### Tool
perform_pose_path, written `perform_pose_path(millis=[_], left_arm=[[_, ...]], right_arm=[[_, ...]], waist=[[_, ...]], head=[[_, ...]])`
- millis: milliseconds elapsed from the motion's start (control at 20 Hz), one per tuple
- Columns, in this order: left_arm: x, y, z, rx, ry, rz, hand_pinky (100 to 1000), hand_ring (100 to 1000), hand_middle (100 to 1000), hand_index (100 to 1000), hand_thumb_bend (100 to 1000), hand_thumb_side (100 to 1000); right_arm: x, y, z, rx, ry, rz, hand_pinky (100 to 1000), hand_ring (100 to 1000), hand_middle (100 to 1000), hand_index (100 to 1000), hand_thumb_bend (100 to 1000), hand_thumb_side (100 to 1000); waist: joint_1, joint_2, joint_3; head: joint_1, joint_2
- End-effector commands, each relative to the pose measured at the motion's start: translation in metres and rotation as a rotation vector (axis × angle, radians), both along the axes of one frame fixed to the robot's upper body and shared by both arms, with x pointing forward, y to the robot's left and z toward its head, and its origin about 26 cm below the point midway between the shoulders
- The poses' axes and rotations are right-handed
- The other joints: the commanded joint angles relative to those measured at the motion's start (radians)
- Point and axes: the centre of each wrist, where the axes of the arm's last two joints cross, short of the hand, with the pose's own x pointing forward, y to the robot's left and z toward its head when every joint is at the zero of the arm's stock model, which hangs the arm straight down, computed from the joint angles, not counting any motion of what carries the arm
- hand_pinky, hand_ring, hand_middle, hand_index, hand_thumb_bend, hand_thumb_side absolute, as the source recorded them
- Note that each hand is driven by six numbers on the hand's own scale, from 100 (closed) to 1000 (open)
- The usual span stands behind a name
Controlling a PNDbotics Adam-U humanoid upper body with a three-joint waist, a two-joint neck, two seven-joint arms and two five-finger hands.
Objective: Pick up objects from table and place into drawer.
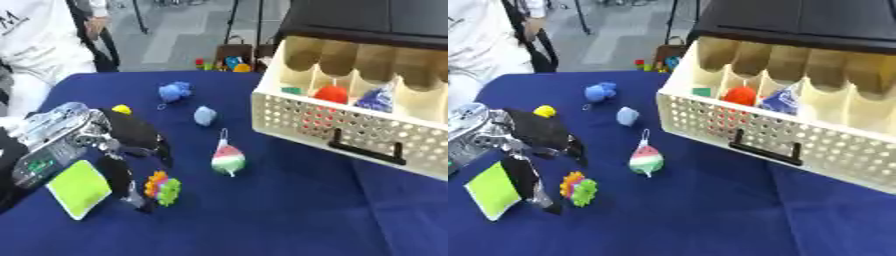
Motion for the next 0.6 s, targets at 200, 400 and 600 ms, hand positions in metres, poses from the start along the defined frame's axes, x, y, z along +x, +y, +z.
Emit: perform_pose_path(millis=[200, 400, 600], left_arm=[[0.001, 0.003, 0.009, 0.032, -0.009, -0.01, 601, 775, 752, 850, 541, 733], [0.003, 0.003, 0.005, 0.031, -0.001, -0.004, 595, 771, 745, 845, 533, 728], [0.006, 0.004, -0.001, 0.034, 0.018, 0.001, 591, 768, 743, 856, 533, 726]], right_arm=[[-0.003, -0.001, 0.008, -0.003, -0.042, 0.004, 548, 604, 607, 720, 100, 764], [-0.003, -0.001, 0.008, 0.0, -0.044, 0.003, 549, 604, 608, 719, 100, 765], [-0.003, -0.001, 0.008, 0.002, -0.045, 0.002, 547, 603, 607, 719, 100, 768]], waist=[[-0.004, -0.013, -0.001], [-0.004, -0.012, -0.002], [-0.005, -0.009, -0.004]], head=[[0.004, -0.011], [0.006, -0.013], [0.007, -0.016]])
